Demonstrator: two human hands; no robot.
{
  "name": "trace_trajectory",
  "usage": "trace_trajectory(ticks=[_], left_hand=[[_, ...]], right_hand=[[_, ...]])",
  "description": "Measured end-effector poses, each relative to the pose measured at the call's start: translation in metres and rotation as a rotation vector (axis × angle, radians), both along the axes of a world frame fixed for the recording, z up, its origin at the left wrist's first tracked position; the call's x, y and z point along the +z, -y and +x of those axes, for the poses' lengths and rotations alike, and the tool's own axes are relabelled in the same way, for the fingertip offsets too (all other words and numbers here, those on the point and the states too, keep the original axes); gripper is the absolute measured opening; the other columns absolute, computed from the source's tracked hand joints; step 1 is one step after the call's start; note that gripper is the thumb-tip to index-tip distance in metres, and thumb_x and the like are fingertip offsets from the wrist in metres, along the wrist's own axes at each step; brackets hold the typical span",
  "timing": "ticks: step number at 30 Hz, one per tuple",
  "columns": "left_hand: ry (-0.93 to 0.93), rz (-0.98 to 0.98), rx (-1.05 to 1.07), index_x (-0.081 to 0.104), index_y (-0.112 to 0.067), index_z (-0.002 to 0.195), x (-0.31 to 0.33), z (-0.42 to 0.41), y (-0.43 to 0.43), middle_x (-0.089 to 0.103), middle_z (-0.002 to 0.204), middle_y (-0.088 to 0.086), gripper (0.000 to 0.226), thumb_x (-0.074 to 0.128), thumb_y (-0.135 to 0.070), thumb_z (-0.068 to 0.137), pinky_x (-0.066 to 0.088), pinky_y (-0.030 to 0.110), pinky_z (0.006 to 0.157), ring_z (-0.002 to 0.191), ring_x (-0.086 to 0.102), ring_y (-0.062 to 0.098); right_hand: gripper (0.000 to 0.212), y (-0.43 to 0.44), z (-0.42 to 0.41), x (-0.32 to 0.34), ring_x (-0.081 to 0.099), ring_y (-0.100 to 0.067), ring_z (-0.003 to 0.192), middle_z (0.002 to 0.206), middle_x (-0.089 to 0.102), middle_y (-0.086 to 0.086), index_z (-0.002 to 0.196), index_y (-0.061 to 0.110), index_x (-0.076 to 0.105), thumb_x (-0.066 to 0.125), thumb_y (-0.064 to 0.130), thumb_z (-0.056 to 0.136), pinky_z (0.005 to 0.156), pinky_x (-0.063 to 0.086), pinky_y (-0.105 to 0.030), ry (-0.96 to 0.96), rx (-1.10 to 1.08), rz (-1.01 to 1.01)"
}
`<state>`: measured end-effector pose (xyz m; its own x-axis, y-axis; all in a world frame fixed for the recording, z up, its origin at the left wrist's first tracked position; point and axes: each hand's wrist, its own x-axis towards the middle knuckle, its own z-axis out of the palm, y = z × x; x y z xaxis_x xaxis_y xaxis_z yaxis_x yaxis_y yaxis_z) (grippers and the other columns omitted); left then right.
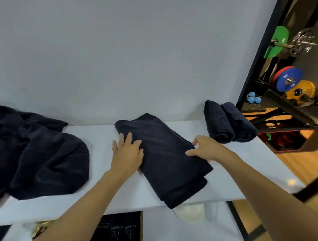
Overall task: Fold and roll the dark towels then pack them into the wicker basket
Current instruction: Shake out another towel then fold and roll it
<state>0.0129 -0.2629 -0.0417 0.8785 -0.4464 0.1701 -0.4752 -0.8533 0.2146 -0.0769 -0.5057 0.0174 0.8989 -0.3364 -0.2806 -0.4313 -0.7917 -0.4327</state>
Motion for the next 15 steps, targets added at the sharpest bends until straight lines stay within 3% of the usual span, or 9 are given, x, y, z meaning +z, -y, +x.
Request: trace_trajectory(ticks=[2, 4, 7, 11, 15], left_hand=[[0.037, -0.099, -0.253, 0.065, -0.021, 0.120, 0.007, -0.040, 0.003, 0.051, 0.139, 0.005, 0.051, 0.036, -0.054, 0.092, 0.034, 0.044, 0.109, 0.129, 0.044, 0.027], [0.001, -0.148, -0.481, 0.067, -0.025, 0.119, 0.010, -0.087, 0.002, 0.058, 0.131, -0.003, 0.065, 0.039, -0.072, 0.083, 0.039, 0.036, 0.104, 0.120, 0.052, 0.017], [0.194, 0.019, -0.612, 0.060, -0.028, 0.119, -0.006, -0.118, -0.009, 0.061, 0.118, -0.007, 0.063, 0.059, -0.070, 0.072, 0.048, 0.036, 0.096, 0.106, 0.060, 0.015], [0.344, 0.109, -0.592, 0.061, -0.018, 0.115, -0.019, -0.122, -0.030, 0.065, 0.109, 0.001, 0.058, 0.085, -0.031, 0.064, 0.054, 0.039, 0.091, 0.098, 0.064, 0.023], [0.430, 0.134, -0.591, 0.058, -0.011, 0.118, -0.021, -0.129, -0.041, 0.065, 0.106, 0.006, 0.072, 0.086, -0.006, 0.052, 0.056, 0.038, 0.086, 0.093, 0.065, 0.027]], right_hand=[[0.045, -0.004, -0.008, -0.008, 0.064, -0.036, 0.086, 0.100, 0.065, -0.024, 0.102, -0.010, 0.059, 0.071, 0.030, 0.085, 0.073, 0.055, -0.041, 0.028, -0.061, 0.122], [0.028, -0.008, -0.019, -0.010, 0.051, -0.028, 0.061, 0.075, 0.055, -0.017, 0.087, 0.000, 0.059, 0.073, 0.024, 0.084, 0.050, 0.044, -0.028, 0.009, -0.133, 0.278], [0.023, -0.019, -0.041, -0.007, 0.043, -0.017, 0.045, 0.056, 0.045, -0.006, 0.082, 0.000, 0.060, 0.072, 0.019, 0.087, 0.041, 0.043, -0.021, -0.023, -0.191, 0.392], [0.036, -0.029, -0.067, -0.007, 0.056, -0.020, 0.052, 0.070, 0.060, -0.011, 0.113, 0.002, 0.057, 0.072, 0.021, 0.086, 0.050, 0.051, -0.027, -0.003, -0.142, 0.268], [0.040, -0.029, -0.086, -0.016, 0.059, -0.017, 0.095, 0.107, 0.058, 0.001, 0.123, 0.025, 0.055, 0.068, 0.016, 0.087, 0.086, 0.049, -0.033, 0.317, 0.182, -0.135]])
